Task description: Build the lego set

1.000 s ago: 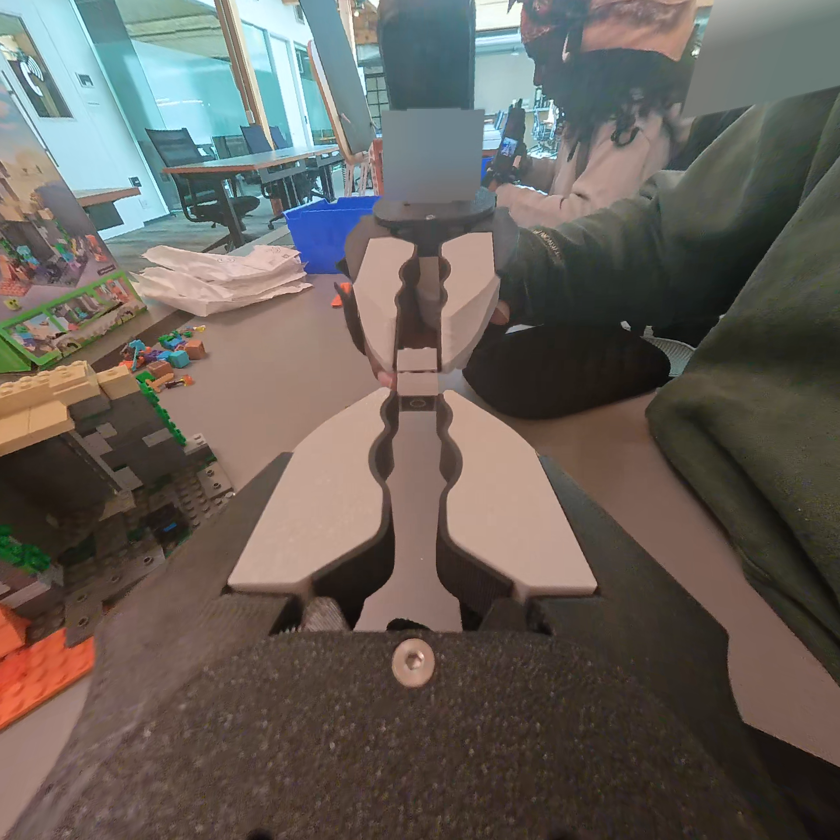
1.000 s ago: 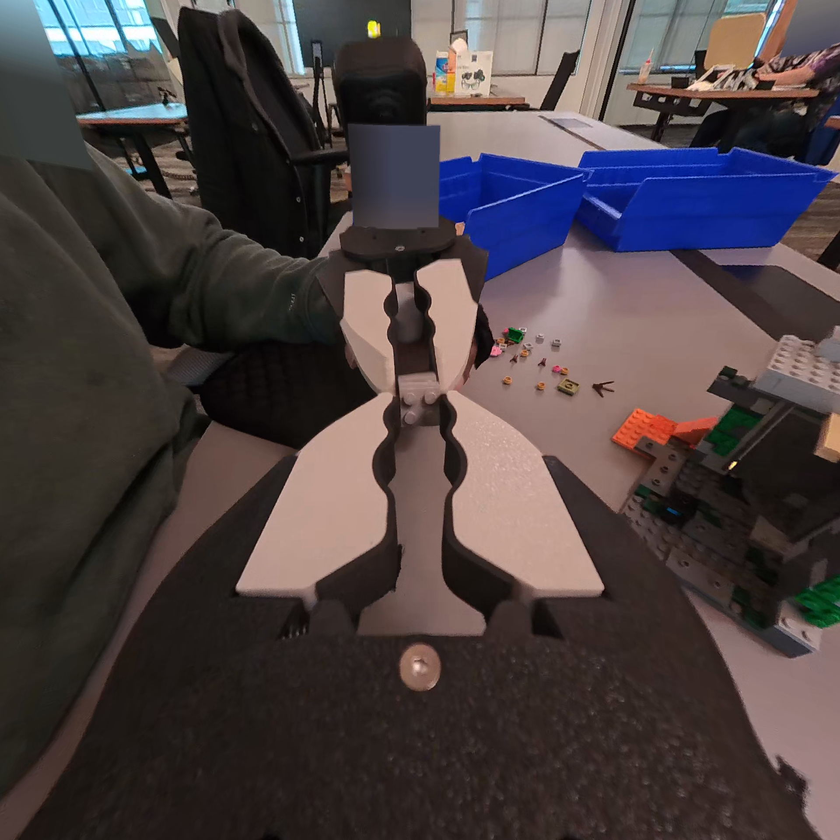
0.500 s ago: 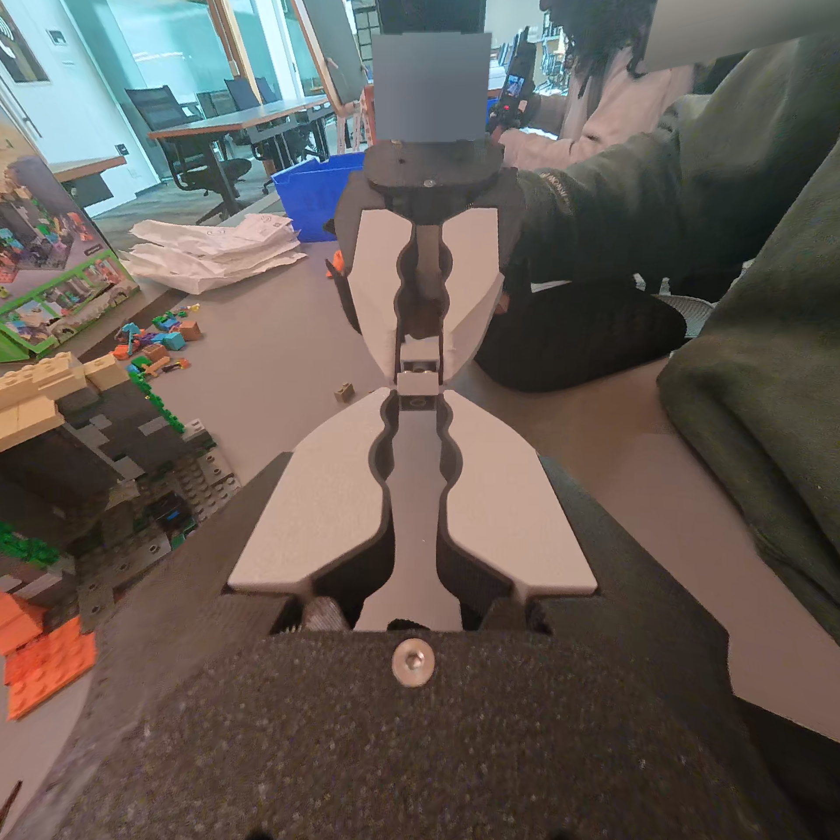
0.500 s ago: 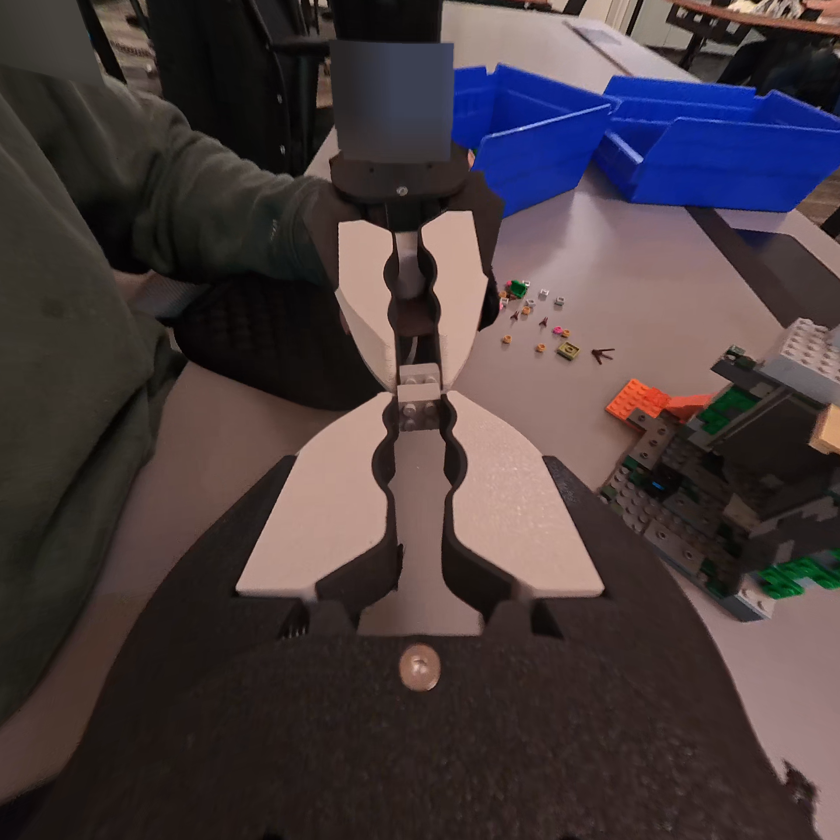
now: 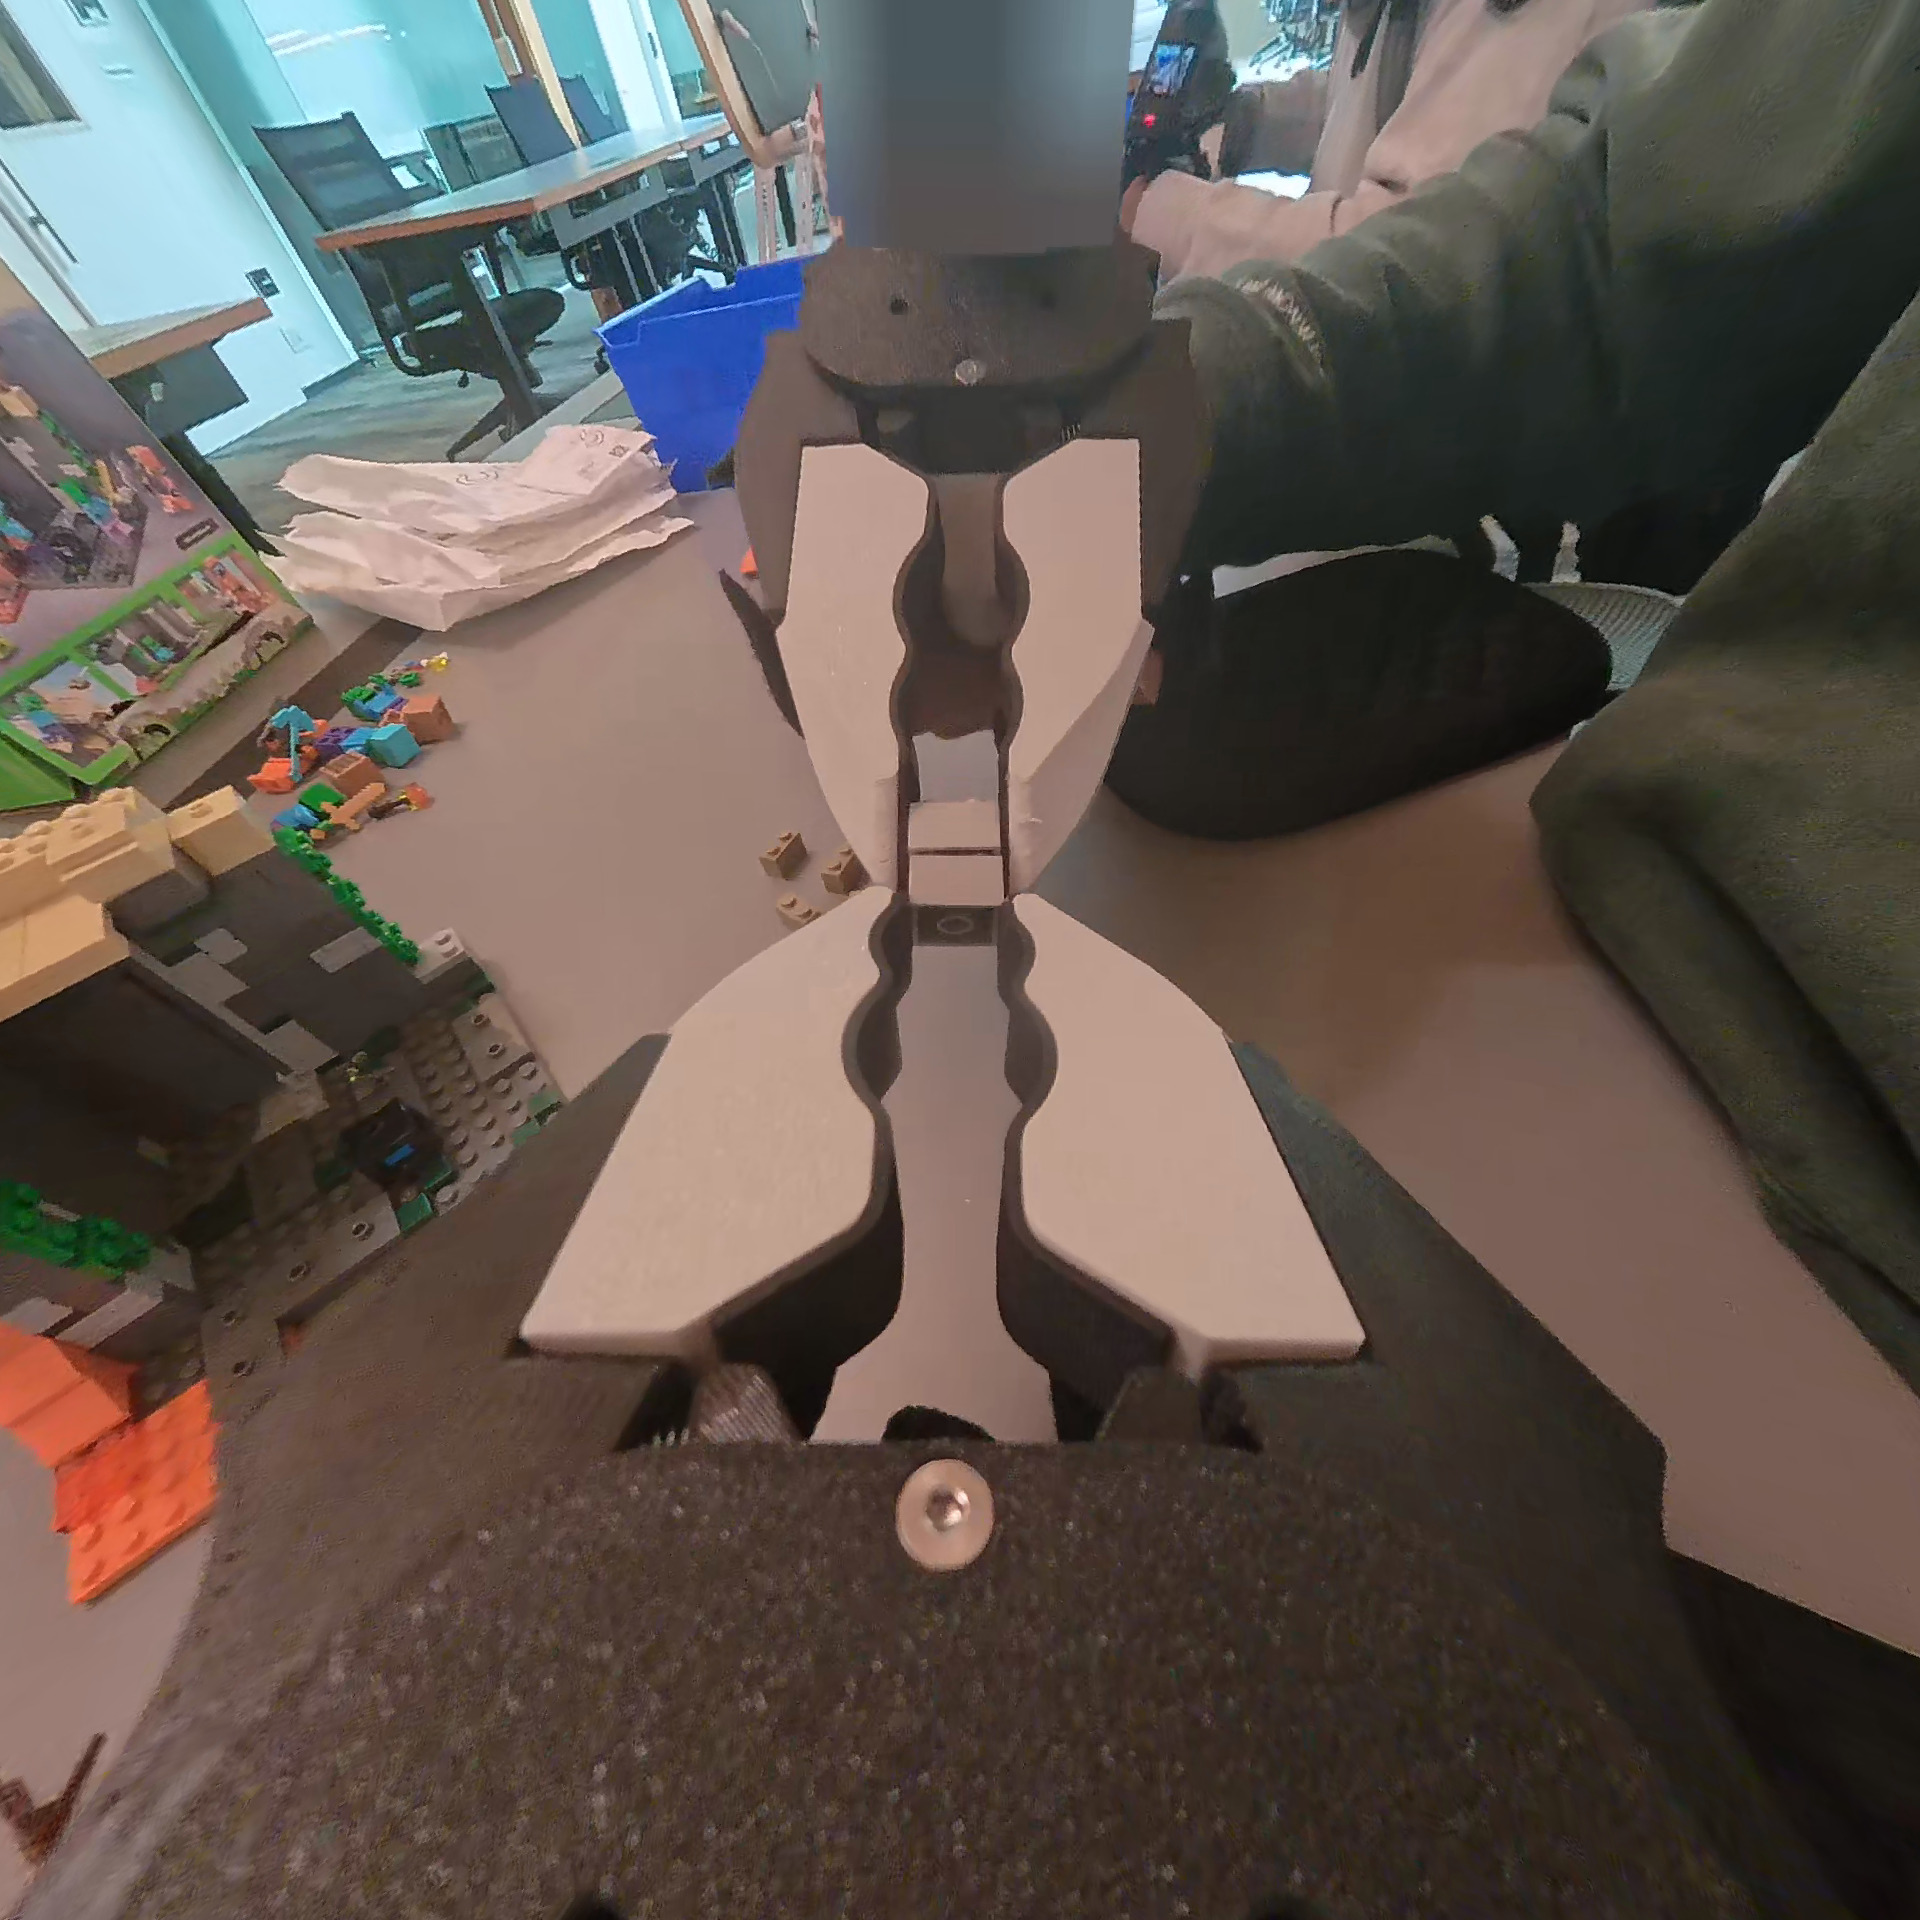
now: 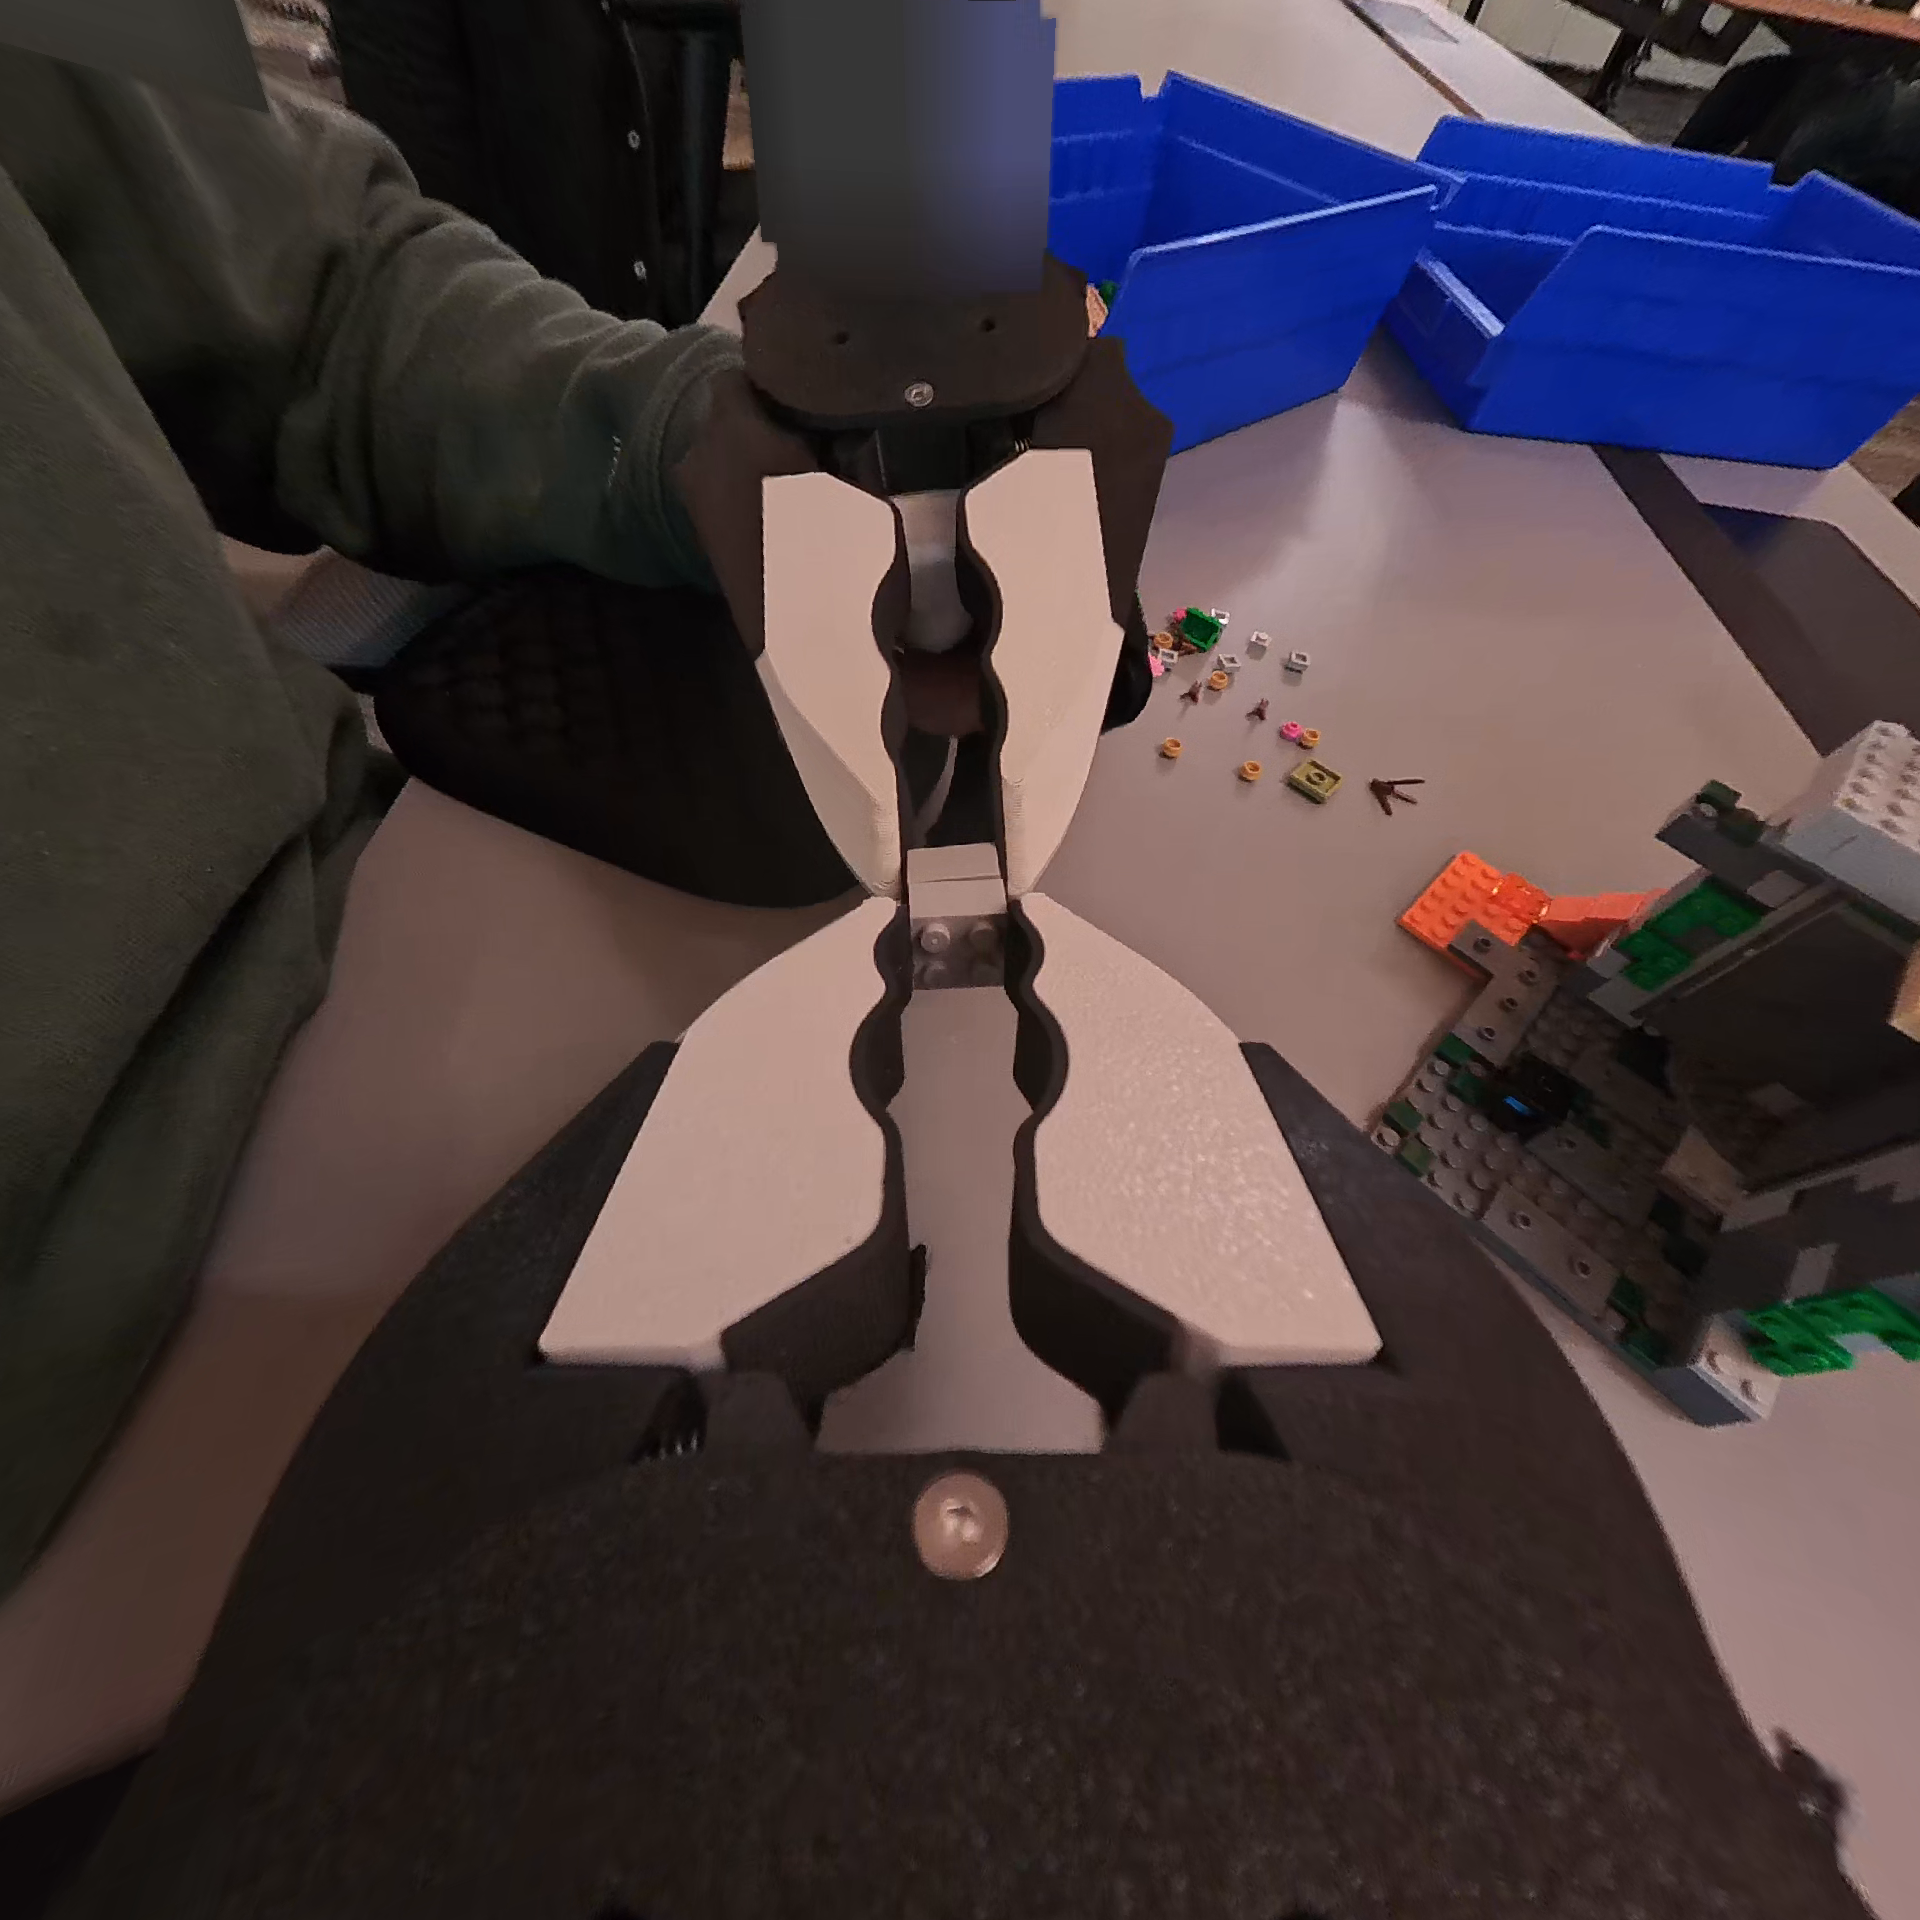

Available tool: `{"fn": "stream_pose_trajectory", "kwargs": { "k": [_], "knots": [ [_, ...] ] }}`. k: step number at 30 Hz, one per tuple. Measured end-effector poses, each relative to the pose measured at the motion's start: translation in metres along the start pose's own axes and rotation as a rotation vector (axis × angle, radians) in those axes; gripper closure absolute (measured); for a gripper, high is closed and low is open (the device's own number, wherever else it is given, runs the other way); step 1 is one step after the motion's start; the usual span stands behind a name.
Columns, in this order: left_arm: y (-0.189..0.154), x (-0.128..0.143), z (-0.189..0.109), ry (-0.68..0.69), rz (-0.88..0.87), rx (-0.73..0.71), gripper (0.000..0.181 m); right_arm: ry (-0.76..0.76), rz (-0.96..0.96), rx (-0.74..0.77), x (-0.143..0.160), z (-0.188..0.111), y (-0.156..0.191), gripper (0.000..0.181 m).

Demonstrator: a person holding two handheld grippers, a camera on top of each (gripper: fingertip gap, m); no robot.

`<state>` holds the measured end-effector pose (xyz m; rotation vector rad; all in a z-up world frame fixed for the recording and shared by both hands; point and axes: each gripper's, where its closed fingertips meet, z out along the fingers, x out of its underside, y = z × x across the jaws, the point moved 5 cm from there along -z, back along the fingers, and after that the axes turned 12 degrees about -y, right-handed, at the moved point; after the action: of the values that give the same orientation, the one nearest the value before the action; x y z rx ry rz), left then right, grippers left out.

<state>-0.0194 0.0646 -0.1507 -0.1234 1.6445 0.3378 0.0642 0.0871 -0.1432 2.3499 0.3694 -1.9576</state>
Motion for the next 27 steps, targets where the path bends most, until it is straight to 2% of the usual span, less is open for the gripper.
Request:
{"fn": "stream_pose_trajectory", "kwargs": {
  "k": [6, 17, 21, 27],
  "knots": [
    [-0.003, -0.001, -0.001, -0.046, -0.025, 0.02, 0.166, -0.056, 0.013, -0.008, 0.0, 0.0, 0.004, 0.165],
    [-0.002, 0.001, -0.001, -0.052, -0.029, 0.021, 0.166, -0.048, 0.018, -0.014, 0.001, 0.0, 0.003, 0.165],
    [0.002, -0.014, -0.004, -0.177, -0.086, 0.017, 0.166, -0.078, 0.008, -0.012, -0.021, -0.003, -0.001, 0.165],
    [0.005, -0.023, -0.01, -0.253, -0.086, -0.012, 0.165, -0.019, -0.044, -0.039, -0.037, 0.001, -0.005, 0.164]
  ]
}}
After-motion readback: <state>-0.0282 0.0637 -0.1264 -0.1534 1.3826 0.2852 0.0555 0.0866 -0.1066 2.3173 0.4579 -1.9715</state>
